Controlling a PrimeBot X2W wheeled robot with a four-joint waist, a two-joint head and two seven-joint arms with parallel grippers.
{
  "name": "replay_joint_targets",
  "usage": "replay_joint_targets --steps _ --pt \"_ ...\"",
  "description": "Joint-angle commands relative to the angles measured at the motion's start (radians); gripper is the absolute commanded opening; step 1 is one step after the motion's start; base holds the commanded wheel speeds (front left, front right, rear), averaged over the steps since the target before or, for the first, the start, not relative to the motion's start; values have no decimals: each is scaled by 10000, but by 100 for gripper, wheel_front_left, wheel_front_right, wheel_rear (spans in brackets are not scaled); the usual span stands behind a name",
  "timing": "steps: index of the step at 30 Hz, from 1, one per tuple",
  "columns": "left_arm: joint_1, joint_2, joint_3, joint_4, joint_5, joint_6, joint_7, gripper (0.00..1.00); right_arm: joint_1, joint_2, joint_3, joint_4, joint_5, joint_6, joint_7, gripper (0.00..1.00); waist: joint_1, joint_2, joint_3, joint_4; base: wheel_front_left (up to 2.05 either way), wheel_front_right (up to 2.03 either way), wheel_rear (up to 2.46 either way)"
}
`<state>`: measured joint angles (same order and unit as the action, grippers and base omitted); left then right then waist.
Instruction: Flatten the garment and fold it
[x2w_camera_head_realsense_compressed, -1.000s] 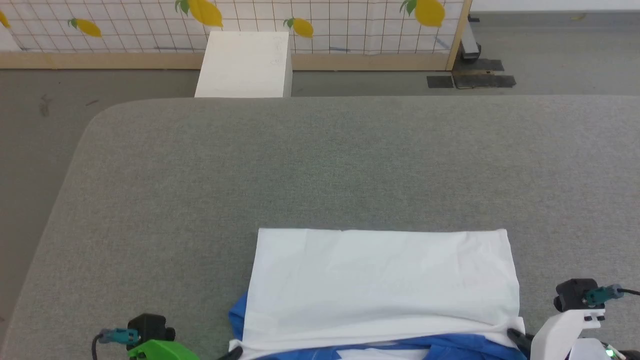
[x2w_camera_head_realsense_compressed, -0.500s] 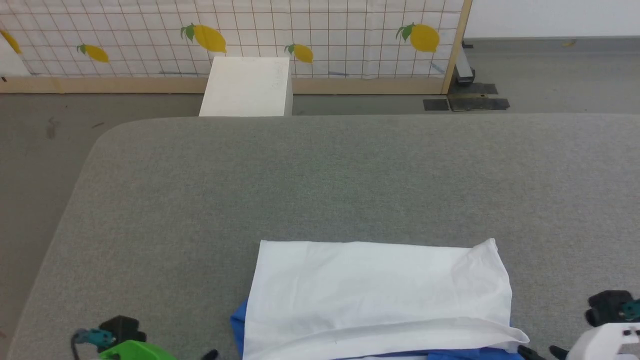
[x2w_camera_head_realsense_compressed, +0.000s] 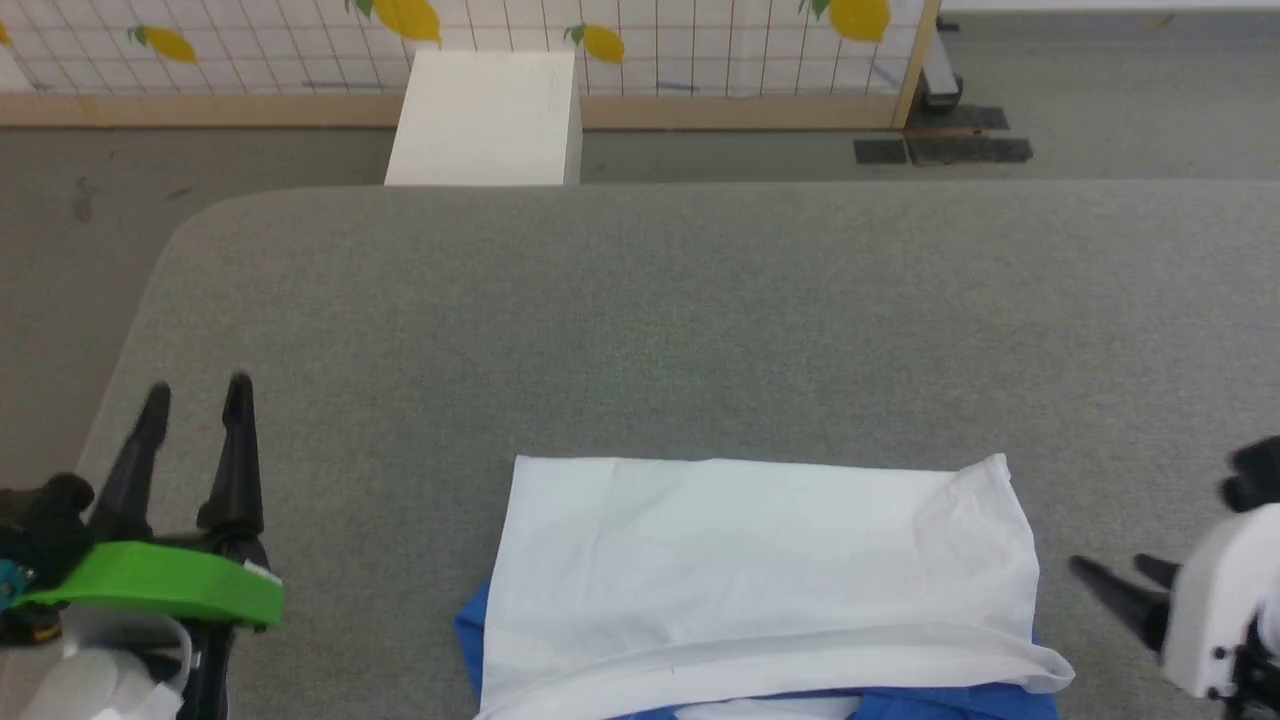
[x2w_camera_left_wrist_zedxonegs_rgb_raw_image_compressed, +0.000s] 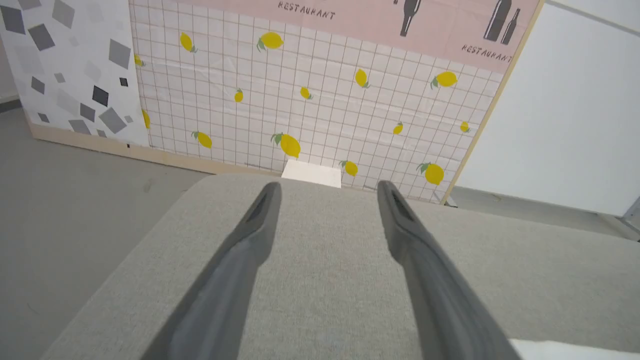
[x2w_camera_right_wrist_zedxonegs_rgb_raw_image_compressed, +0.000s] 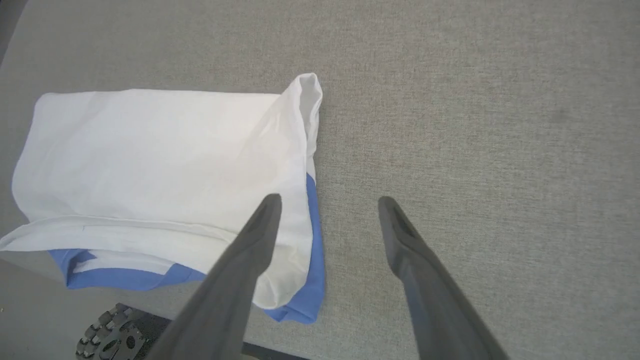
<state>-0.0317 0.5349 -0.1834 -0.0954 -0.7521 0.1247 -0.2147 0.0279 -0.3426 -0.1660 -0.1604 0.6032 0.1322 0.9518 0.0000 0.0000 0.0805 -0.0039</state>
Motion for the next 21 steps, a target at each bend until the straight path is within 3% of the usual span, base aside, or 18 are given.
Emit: replay_joint_targets --steps 1,4,9,15,21 --pt "-311 -89 62 23 492 -84 -267 100 -250 -131 391 283 -120 -15 11 100 0 0 348 85 0 0 0" --pt "-763 -547 516 -313 1732 -230 -457 100 -591 -280 1072 1011 -106 -15 -69 100 0 0 689 244 0 0 0" --pt "-861 -1822 1535 -936 3297 -834 -467 100 -897 -430 1809 1983 -209 -15 -118 100 0 0 1103 426 0 0 0" --pt "-719 -2821 2013 -592 4028 -1711 -469 100 -1044 -108 2666 2647 -5 -15 -356 100 0 0 1269 507 0 0 0" --pt "-732 -3380 2178 -67 4451 -2167 -470 100 -1267 88 3726 3094 330 -15 -671 100 0 0 1244 484 0 0 0"
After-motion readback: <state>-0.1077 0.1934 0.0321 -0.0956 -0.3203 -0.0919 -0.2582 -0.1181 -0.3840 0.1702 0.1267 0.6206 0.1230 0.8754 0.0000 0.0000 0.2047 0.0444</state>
